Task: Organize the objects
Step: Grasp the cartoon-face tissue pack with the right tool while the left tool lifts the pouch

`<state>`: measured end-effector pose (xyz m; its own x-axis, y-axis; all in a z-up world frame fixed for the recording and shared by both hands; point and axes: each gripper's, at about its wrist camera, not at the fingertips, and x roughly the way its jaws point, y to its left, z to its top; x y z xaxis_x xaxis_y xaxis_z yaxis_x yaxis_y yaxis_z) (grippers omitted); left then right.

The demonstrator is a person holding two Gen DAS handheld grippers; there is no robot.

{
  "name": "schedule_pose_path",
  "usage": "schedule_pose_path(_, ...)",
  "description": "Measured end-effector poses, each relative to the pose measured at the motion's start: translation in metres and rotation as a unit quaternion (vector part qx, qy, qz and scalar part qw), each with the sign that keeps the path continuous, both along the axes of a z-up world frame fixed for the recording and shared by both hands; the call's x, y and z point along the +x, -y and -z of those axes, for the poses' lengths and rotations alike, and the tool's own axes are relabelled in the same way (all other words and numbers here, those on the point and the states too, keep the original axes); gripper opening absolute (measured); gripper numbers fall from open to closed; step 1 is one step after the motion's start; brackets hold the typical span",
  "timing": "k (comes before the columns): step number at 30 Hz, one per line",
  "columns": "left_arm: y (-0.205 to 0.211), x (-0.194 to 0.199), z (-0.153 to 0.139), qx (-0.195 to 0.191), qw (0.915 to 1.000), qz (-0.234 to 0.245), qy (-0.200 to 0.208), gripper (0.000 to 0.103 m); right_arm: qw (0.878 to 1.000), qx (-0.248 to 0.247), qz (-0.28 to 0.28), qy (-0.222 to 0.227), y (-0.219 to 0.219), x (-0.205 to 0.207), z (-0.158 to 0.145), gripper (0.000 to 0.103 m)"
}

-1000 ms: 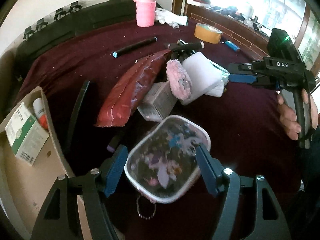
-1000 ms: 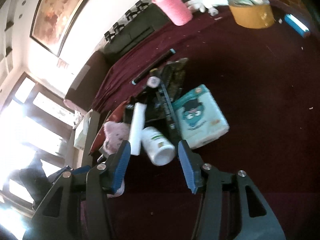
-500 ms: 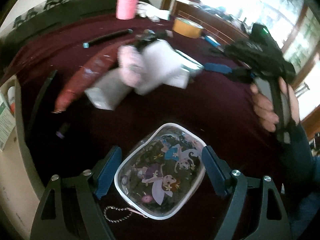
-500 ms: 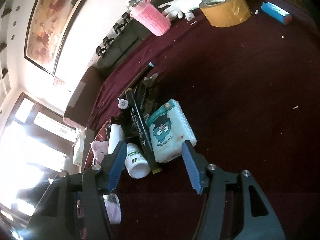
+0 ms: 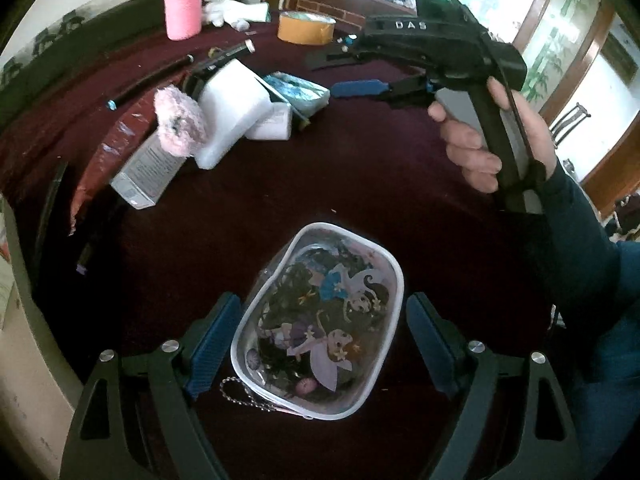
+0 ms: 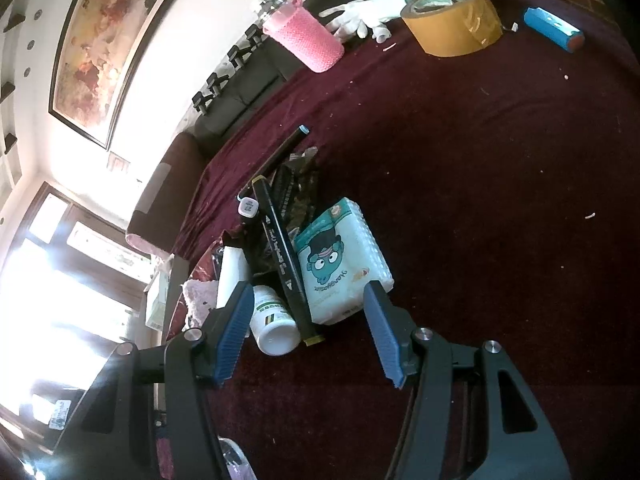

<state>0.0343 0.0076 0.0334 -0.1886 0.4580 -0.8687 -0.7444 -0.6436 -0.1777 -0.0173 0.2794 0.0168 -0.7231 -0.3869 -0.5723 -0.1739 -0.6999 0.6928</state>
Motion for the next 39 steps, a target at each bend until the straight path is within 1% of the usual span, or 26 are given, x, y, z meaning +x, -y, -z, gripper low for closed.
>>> schedule_pose_path(2,-0.002,0.0,0.003,-0.006,0.9998,0.01,0.015,0.081,1.0,0.002,0.0,0.001,0.0,0.001,0.0,0.056)
schedule_pose_path(4,-0.007,0.002,0.006,-0.013,0.9997,0.013,0.014,0.081,1.0,0.009,0.005,0.001,-0.002,0.002,-0.001,0.056)
schedule_pose_path(9,-0.025,0.021,0.016,-0.055,0.9982,0.017,-0.019,0.081,0.999,0.041,0.013,-0.002,0.0,0.004,-0.006,0.056)
schedule_pose_path(10,-0.03,0.025,0.017,-0.063,0.9973,0.012,-0.036,0.081,0.999,0.047,0.016,0.0,0.0,0.004,-0.007,0.056)
schedule_pose_path(11,-0.036,0.028,0.02,-0.074,0.9957,-0.003,-0.056,0.081,0.999,0.052,0.017,0.001,0.0,0.004,-0.006,0.056)
schedule_pose_path(12,-0.04,0.027,0.023,-0.081,0.9945,-0.021,-0.063,0.083,0.998,0.058,0.02,0.003,-0.001,0.004,-0.006,0.056)
schedule_pose_path(14,-0.04,0.024,0.022,-0.073,0.9933,-0.054,-0.071,0.08,0.998,0.063,0.023,0.007,-0.001,0.004,-0.005,0.056)
schedule_pose_path(15,-0.04,0.021,0.021,-0.07,0.991,-0.08,-0.081,0.078,0.998,0.065,0.025,0.008,-0.002,0.004,-0.005,0.056)
schedule_pose_path(18,-0.038,0.012,0.02,-0.07,0.9841,-0.131,-0.098,0.078,0.996,0.082,0.026,0.016,-0.001,0.002,-0.003,0.056)
schedule_pose_path(20,-0.021,0.005,0.017,-0.063,0.9772,-0.176,-0.101,0.078,0.995,0.096,0.027,0.028,0.0,-0.002,-0.002,0.056)
schedule_pose_path(22,0.008,-0.014,0.019,-0.053,0.9692,-0.22,-0.096,0.078,0.991,0.12,0.023,0.046,0.004,-0.008,-0.005,0.056)
schedule_pose_path(23,0.015,-0.019,0.021,-0.053,0.9656,-0.237,-0.094,0.077,0.99,0.131,0.019,0.048,0.005,-0.011,-0.008,0.056)
schedule_pose_path(24,0.02,-0.022,0.023,-0.047,0.9644,-0.244,-0.092,0.077,0.987,0.148,0.017,0.052,0.007,-0.015,-0.012,0.056)
schedule_pose_path(25,0.023,-0.023,0.022,-0.039,0.9645,-0.244,-0.092,0.077,0.984,0.166,0.016,0.057,0.008,-0.02,-0.015,0.056)
schedule_pose_path(28,0.018,-0.027,0.025,-0.045,0.9645,-0.242,-0.096,0.077,0.975,0.206,0.0,0.081,0.008,-0.047,-0.017,0.056)
schedule_pose_path(31,0.014,-0.027,0.026,-0.04,0.9646,-0.243,-0.095,0.077,0.97,0.223,-0.021,0.094,0.012,-0.065,-0.013,0.056)
schedule_pose_path(33,0.014,-0.027,0.026,-0.042,0.9645,-0.242,-0.096,0.077,0.965,0.235,-0.03,0.11,0.018,-0.073,-0.006,0.056)
schedule_pose_path(35,0.006,-0.028,0.031,-0.041,0.9643,-0.243,-0.097,0.077,0.966,0.225,-0.048,0.115,0.026,-0.076,-0.001,0.056)
schedule_pose_path(36,0.007,-0.029,0.031,-0.04,0.9643,-0.244,-0.096,0.077,0.964,0.234,-0.053,0.114,0.034,-0.075,-0.001,0.056)
schedule_pose_path(39,0.008,-0.026,0.029,-0.043,0.9648,-0.24,-0.098,0.078,0.951,0.278,-0.07,0.116,0.054,-0.073,0.001,0.056)
